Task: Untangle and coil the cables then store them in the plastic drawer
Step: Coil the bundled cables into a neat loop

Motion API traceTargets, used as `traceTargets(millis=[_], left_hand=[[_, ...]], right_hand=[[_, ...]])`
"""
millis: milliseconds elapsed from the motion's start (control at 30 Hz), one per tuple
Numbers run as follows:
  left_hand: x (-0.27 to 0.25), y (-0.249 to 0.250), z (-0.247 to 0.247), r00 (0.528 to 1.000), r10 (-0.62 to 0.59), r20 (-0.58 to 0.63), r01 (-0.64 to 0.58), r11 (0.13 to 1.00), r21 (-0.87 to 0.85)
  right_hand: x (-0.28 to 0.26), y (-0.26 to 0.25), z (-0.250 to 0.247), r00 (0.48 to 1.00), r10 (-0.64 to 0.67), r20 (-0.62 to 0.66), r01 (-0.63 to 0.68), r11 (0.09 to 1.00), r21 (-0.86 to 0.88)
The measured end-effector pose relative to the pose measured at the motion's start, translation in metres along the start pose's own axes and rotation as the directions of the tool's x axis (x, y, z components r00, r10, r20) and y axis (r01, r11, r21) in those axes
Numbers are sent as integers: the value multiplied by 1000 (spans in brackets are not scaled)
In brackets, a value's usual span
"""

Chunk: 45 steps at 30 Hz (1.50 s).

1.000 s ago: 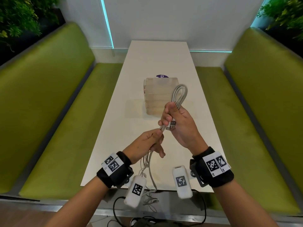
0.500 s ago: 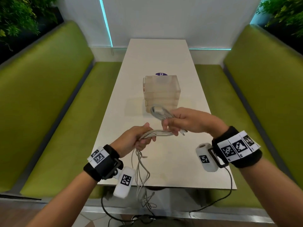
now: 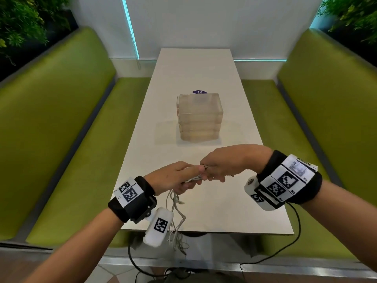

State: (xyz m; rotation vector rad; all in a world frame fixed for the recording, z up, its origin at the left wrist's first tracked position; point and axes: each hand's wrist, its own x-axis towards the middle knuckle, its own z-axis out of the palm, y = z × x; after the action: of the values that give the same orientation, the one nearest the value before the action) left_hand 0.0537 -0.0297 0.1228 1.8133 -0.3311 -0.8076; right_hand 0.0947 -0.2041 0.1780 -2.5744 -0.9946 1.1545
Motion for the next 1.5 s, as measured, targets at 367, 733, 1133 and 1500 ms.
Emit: traceTargets(millis=[367,733,1133,1500], left_hand=[[3,-8,-2,996,28,-87,-35,996,-86],[6,-9,-5,1000,21,-19,-20,997,74],[20,-21,1,999,-38,23,27,929,369],[19,-30,9,991,133,-3,-129,964,231]], right_hand=[[7,7,14,971,-38,-238,42,999,13],[14,20,26,988,-76,-132,94,987,133],[21,14,32,999,-50,-21,50,999,18],[10,18,38,989,-145,-28,148,978,149]])
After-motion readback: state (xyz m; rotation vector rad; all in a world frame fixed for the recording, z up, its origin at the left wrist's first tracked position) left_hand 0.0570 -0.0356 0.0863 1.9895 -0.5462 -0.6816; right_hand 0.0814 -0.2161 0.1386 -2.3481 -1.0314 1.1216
